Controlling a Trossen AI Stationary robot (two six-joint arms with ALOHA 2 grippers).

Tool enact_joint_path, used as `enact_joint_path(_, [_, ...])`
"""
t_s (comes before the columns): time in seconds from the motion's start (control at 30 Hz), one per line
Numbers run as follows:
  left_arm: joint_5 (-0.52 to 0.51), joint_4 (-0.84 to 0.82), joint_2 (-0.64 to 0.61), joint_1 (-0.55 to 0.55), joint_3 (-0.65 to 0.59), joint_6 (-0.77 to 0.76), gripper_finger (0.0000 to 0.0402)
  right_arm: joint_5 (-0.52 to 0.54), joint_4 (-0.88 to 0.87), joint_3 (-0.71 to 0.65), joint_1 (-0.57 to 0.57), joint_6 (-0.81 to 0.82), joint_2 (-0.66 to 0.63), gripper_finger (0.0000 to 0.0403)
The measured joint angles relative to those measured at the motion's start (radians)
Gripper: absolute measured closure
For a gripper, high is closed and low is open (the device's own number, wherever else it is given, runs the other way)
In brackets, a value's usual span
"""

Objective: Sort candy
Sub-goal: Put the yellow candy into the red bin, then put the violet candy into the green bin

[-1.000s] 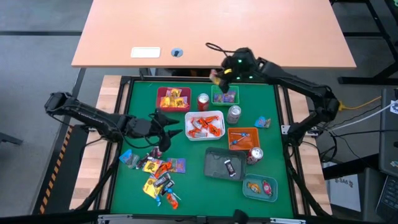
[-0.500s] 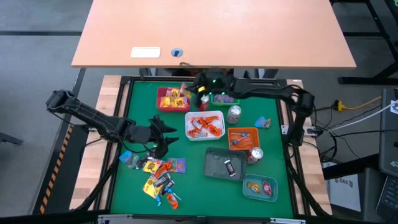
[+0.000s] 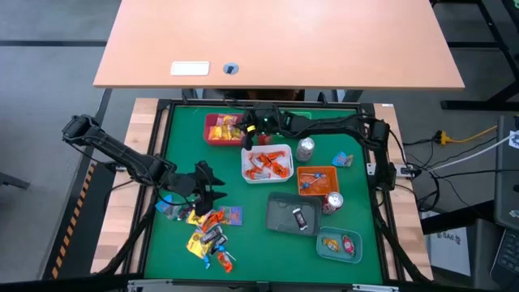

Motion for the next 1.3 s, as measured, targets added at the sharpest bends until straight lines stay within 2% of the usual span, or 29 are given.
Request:
enact_joint_path(0.2, [0.013, -0.017, 0.000, -0.027, 0.000, 0.002, 0.0208, 0.092, -0.001, 0.000, 0.000, 0.000, 0.010, 0.0398])
enact_joint_path(0.43, [0.015, -0.030, 0.032, -0.035, 0.000, 0.003, 0.0208, 0.098, 0.004, 0.000, 0.000, 0.000, 0.010, 0.0397])
enact_joint_path(0.63, [0.024, -0.023, 0.129, -0.039, 0.000, 0.008, 0.0208, 0.098, 0.000, 0.000, 0.000, 0.000, 0.010, 0.0395])
enact_joint_path(0.73, [0.039, -0.005, 0.180, -0.041, 0.000, 0.011, 0.0208, 0.098, -0.002, 0.000, 0.000, -0.002, 0.010, 0.0375])
enact_joint_path(1.03, [0.076, 0.150, 0.321, -0.045, 0.000, 0.090, 0.0208, 0.098, -0.001, 0.000, 0.000, -0.026, 0.010, 0.0273])
enact_joint_path(1.17, [0.084, 0.248, 0.384, -0.045, 0.000, 0.136, 0.0208, 0.097, -0.024, 0.000, 0.000, -0.026, -0.014, 0.0255])
enact_joint_path(1.3, [0.132, 0.298, 0.440, -0.045, 0.000, 0.148, 0.0208, 0.075, -0.104, 0.001, 0.000, -0.050, -0.083, 0.0255])
